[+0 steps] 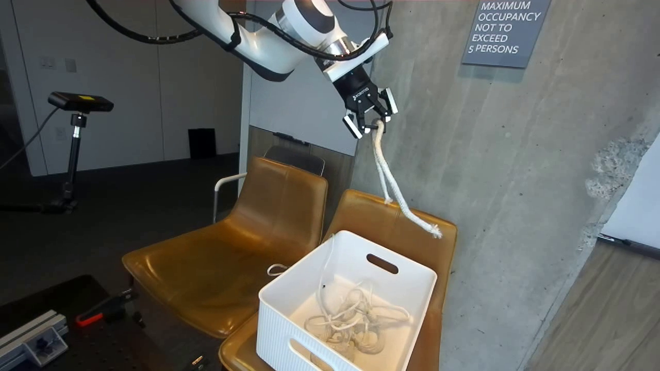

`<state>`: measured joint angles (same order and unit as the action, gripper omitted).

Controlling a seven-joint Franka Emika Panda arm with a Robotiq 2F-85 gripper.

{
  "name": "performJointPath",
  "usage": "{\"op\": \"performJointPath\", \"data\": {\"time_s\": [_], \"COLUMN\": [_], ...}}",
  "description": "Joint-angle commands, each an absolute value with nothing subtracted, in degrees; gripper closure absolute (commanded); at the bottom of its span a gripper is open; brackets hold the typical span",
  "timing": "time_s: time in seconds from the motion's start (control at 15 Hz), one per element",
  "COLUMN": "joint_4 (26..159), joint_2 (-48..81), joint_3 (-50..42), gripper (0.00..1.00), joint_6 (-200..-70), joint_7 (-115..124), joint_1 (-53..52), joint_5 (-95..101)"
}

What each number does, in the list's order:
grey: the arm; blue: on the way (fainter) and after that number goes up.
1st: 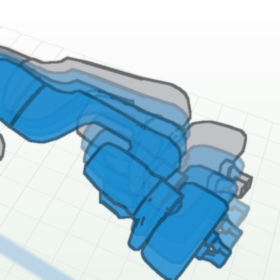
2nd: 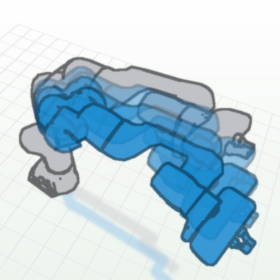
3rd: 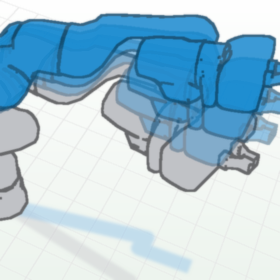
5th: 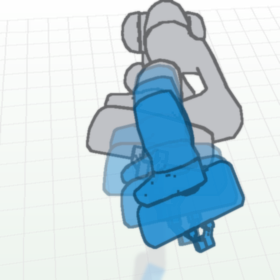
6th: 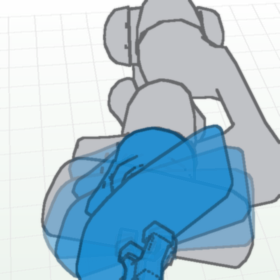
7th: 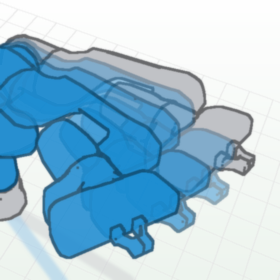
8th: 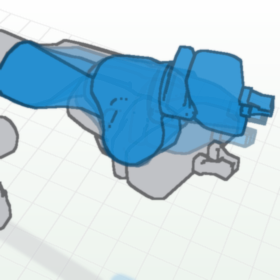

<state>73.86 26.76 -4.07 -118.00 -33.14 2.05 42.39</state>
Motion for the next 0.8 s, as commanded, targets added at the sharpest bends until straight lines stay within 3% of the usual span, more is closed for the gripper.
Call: {"op": "performJointPath", "data": {"time_s": [0.0, 0.73], "joint_4": [72.0, 101.1], "joint_2": [28.7, 15.0], "joint_3": [-4.5, -3.4], "gripper": [1.00, 1.00], "joint_6": [-117.0, -116.6], "joint_7": [-33.2, -21.3], "joint_1": [3.0, 3.0], "joint_5": [42.0, 40.4]}}
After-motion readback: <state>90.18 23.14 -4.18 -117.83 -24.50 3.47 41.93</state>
